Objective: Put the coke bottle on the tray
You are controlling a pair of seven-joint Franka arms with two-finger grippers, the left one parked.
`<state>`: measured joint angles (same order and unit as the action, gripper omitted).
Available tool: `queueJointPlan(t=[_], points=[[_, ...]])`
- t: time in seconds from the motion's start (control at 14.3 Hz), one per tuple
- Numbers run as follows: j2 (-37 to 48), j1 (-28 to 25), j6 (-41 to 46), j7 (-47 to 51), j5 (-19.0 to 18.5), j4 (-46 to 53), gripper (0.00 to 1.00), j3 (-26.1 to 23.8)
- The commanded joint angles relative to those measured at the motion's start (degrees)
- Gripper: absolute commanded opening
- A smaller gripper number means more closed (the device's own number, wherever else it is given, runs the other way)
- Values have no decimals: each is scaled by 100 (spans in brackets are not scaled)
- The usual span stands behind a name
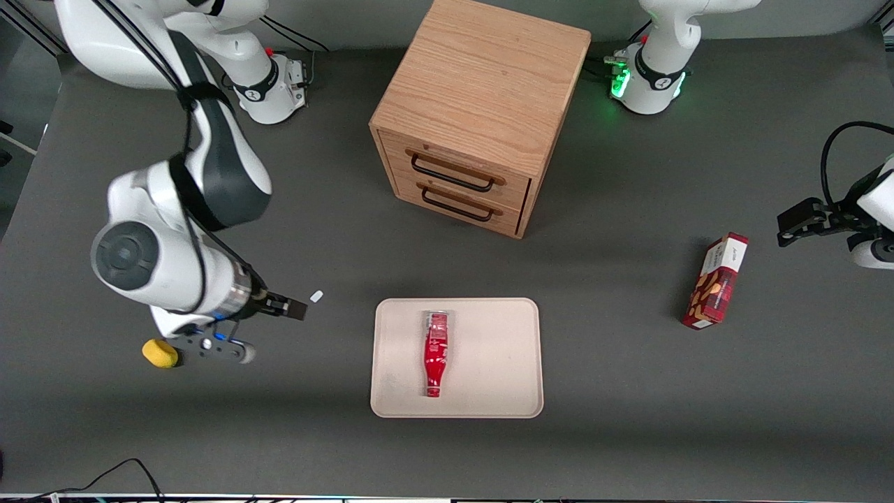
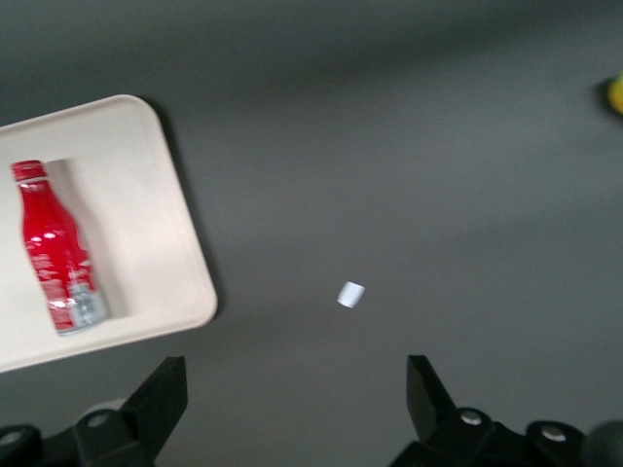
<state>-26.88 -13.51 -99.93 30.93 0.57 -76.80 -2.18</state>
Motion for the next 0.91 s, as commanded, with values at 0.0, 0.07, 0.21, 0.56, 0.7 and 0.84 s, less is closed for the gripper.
queueJointPlan(t=[0.0,0.07,0.21,0.56,0.7,0.84], points=[[1130,357,-97,-359,5,-1273,100,-63],[1437,480,-132,-403,5,-1589,100,-72],[2131,717,-307,-526,13,-2284,100,-72],[2846,1034,-107,-791,13,-2858,100,-72],[2995,1061,69,-677,5,-2849,100,-63],[3022,1105,227,-694,5,-2753,100,-20]])
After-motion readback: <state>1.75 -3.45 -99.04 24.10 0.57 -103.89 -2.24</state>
